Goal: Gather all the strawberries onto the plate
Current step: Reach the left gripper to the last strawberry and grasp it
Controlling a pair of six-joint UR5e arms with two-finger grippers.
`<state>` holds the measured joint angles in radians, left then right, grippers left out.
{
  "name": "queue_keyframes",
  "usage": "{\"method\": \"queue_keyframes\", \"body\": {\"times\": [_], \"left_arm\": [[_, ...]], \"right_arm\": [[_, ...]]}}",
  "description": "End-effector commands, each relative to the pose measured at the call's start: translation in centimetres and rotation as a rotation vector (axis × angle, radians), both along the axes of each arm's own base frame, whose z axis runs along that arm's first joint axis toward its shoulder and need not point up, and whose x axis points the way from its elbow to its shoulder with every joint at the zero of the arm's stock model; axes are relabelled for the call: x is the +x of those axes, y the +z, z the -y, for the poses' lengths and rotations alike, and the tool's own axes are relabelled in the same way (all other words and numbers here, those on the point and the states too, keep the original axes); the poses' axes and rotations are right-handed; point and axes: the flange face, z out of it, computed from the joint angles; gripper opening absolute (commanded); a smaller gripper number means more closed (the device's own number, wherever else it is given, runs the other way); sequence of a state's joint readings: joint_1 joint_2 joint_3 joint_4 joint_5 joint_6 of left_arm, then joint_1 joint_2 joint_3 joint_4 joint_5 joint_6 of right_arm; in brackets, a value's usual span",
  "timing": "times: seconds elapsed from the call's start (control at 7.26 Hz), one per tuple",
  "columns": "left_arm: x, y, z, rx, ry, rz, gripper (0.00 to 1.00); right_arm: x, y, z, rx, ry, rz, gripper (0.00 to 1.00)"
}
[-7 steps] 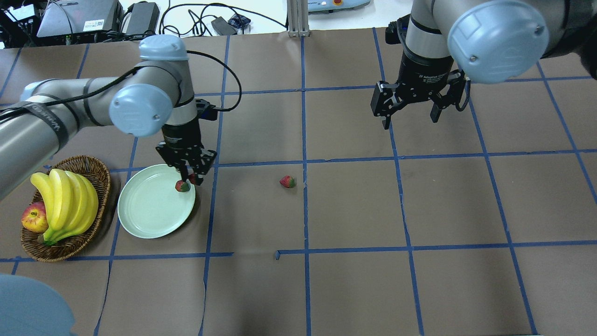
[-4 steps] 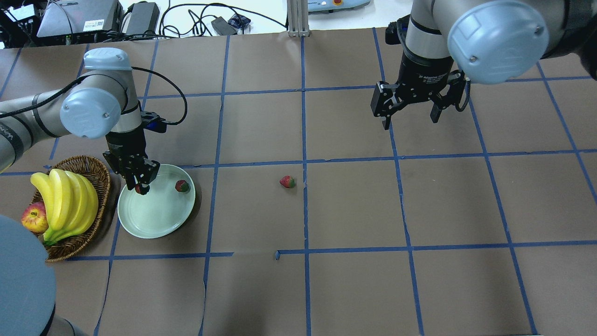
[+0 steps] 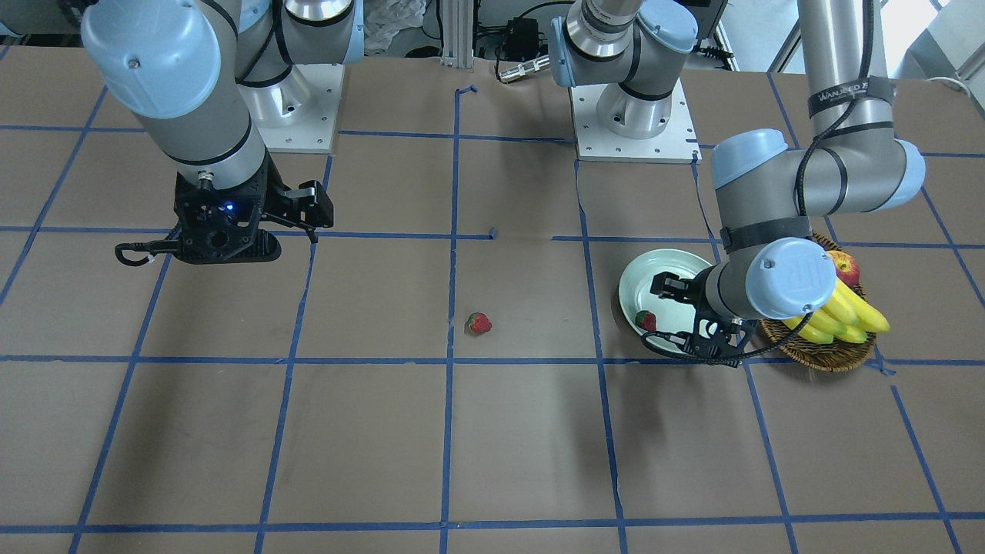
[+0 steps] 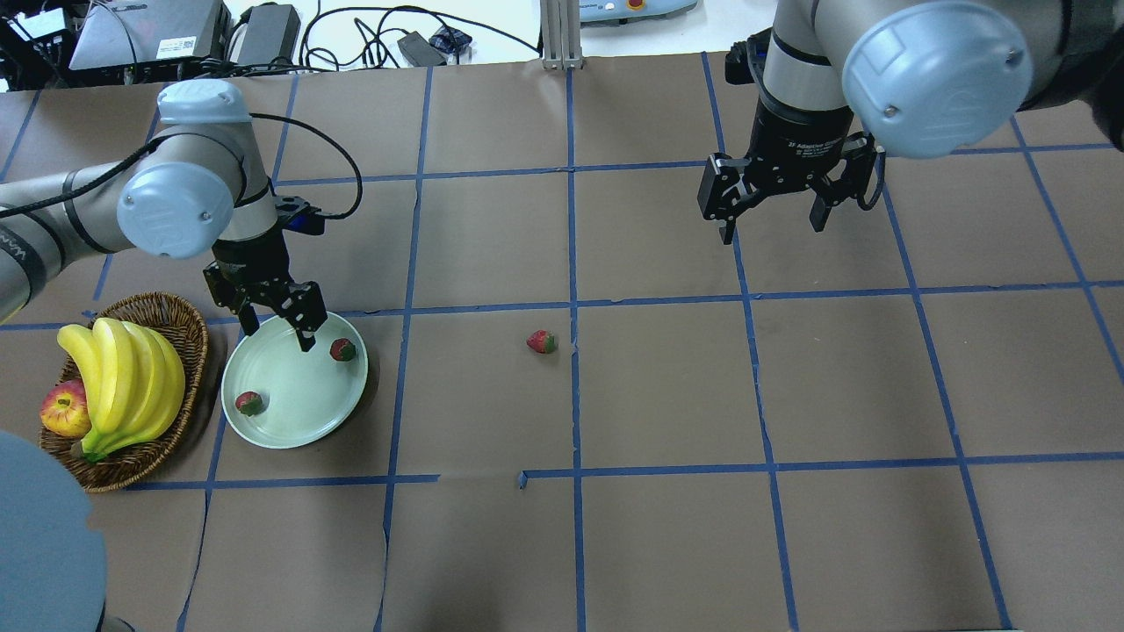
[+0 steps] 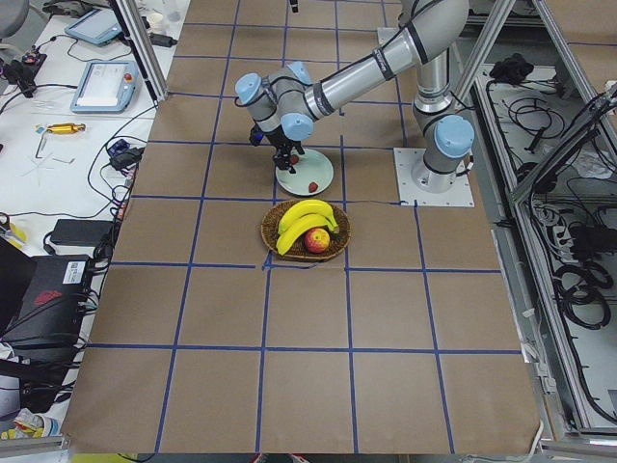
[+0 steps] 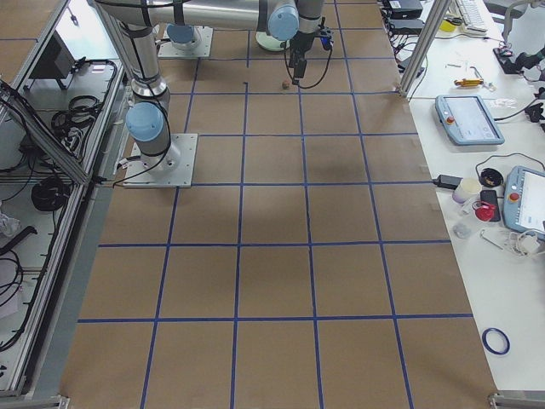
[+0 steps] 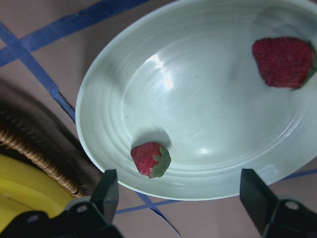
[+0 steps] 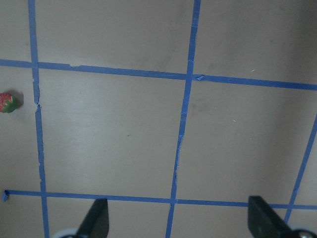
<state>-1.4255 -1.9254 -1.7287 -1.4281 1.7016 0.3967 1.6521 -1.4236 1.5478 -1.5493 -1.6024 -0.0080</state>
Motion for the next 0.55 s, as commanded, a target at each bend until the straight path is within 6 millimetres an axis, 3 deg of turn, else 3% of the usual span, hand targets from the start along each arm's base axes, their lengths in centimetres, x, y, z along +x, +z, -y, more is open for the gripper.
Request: {"method": "queue_keyframes", "body": {"times": [0.0,0.41], "left_arm": [[-7.1,1.9,0.8,-0.067,0.190,-0.054,0.89],[-17.3,1.1,-0.1,-0.094,0.427,-0.122,0.89]], "right_arm": [[-0.1,0.1,0.1,-0.001,0.001,0.000,1.00],[-1.9,0.0,0.5,0.003,-0.021,-0.013,1.00]]}}
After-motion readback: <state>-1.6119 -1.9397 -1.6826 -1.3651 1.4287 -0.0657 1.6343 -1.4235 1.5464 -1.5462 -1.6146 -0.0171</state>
